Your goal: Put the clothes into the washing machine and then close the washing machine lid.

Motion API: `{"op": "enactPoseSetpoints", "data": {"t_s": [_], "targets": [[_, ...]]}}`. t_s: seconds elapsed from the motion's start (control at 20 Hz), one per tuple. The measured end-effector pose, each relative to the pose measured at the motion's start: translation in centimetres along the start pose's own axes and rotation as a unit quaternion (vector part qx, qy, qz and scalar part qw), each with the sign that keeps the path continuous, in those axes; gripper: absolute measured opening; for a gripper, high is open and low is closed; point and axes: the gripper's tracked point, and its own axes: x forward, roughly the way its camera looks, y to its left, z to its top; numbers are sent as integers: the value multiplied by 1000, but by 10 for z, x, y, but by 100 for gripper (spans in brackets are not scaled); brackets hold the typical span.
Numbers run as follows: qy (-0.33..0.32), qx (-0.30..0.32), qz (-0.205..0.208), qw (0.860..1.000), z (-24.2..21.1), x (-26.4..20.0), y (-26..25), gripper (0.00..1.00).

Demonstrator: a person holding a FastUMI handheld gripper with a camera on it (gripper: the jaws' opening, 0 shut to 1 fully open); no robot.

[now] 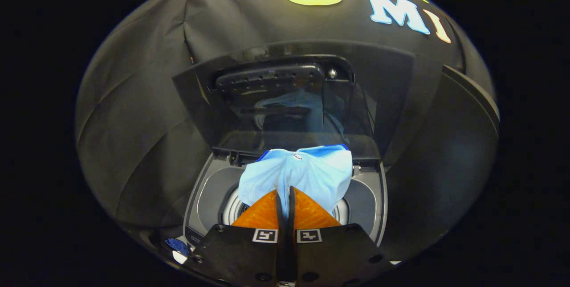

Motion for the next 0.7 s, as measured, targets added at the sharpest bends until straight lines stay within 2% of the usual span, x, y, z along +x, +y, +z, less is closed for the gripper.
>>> {"op": "enactPoseSetpoints", "data": {"t_s": [0.55, 0.7], "targets": [[14, 4, -10, 1000, -9, 6, -4, 2], [29, -20, -48, 998, -21, 7, -18, 59]]}}
